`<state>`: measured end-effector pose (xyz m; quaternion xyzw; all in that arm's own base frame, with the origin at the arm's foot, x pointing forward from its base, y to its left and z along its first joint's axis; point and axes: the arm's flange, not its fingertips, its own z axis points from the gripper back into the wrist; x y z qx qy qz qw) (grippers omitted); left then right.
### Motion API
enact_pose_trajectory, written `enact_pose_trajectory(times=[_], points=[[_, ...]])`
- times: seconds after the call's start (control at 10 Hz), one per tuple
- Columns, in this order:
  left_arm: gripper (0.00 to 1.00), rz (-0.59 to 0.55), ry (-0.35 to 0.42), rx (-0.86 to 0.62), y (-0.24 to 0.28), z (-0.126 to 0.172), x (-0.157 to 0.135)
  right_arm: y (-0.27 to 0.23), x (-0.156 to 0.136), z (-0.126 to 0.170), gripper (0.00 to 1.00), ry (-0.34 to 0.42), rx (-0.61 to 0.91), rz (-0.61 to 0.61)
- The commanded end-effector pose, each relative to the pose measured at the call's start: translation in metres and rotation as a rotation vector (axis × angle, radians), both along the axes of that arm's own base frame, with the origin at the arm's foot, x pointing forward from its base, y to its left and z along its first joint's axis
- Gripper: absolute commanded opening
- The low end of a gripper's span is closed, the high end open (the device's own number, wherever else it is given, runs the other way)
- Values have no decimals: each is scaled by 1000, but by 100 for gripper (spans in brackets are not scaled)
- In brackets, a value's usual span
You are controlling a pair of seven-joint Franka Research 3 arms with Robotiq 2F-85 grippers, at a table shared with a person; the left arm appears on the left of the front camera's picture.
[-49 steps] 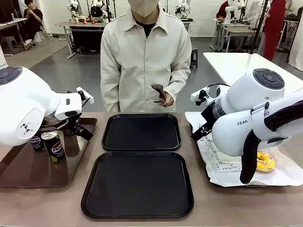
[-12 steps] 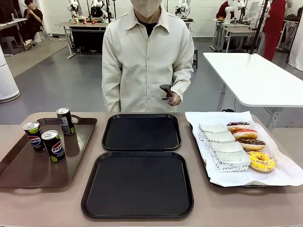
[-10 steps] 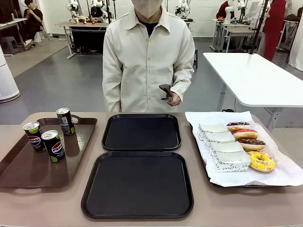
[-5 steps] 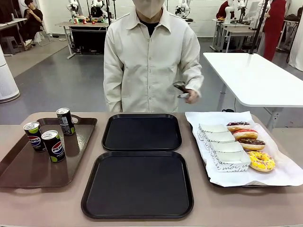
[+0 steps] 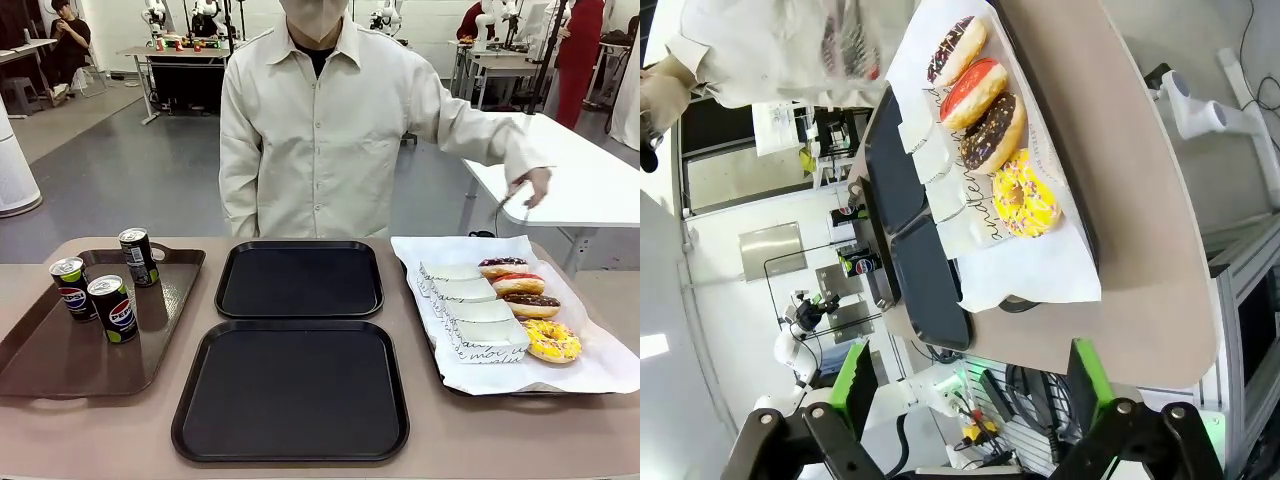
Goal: Set up donuts and drinks on trays.
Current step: Pick up one Pepsi coke and place it on the Flat Tray.
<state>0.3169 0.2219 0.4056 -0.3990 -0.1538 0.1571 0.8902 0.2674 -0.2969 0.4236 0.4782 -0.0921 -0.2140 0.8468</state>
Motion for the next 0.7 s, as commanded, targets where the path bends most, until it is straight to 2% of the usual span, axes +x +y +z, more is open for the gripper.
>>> enact_pose_trajectory(times=[0.0, 0.6], points=[[100, -1, -1, -7, 1, -1, -2, -2, -4, 1, 100, 15, 8, 3], [100, -1, -1, -7, 1, -1, -2, -2, -4, 1, 100, 15, 8, 3]])
